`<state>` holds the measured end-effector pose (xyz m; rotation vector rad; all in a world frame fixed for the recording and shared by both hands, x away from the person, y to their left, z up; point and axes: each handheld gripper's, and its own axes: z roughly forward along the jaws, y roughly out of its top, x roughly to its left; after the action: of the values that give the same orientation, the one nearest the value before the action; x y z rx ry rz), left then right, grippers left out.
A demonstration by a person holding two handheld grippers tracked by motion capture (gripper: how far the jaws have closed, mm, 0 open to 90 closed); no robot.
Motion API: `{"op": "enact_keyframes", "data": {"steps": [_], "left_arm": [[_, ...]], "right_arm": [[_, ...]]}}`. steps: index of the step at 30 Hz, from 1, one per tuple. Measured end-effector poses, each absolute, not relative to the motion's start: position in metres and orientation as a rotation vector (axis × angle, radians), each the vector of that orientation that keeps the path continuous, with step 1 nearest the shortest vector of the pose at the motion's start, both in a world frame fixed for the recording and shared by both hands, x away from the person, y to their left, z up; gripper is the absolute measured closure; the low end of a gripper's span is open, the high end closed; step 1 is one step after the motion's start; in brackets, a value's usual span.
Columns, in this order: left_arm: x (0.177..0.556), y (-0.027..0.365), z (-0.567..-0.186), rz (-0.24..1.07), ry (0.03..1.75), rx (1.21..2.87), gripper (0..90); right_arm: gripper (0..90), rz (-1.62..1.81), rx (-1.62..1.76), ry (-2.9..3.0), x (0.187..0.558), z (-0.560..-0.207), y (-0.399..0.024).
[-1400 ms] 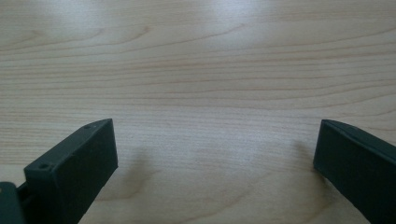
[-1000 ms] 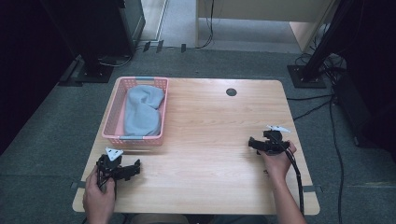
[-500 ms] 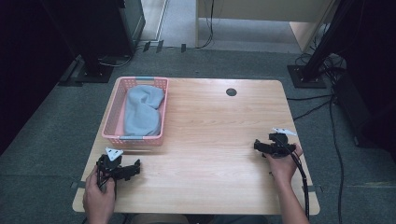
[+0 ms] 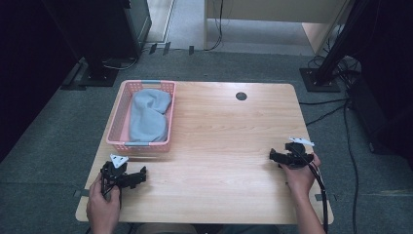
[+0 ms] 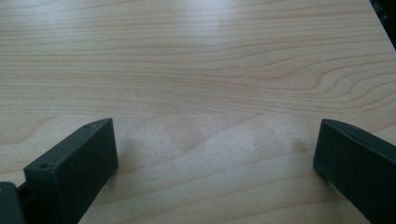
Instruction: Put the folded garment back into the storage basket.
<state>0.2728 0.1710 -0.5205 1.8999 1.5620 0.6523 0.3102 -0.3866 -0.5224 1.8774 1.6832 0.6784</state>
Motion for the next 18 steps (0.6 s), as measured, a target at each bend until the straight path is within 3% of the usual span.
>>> {"op": "enact_keyframes", "data": {"steps": [18], "left_arm": [[0.273, 0.171, -0.520, 0.652, 1.562, 1.900, 0.0]], "right_arm": [[0.0, 0.719, 1.835, 1.666, 0.290, -0.527, -0.403]]}}
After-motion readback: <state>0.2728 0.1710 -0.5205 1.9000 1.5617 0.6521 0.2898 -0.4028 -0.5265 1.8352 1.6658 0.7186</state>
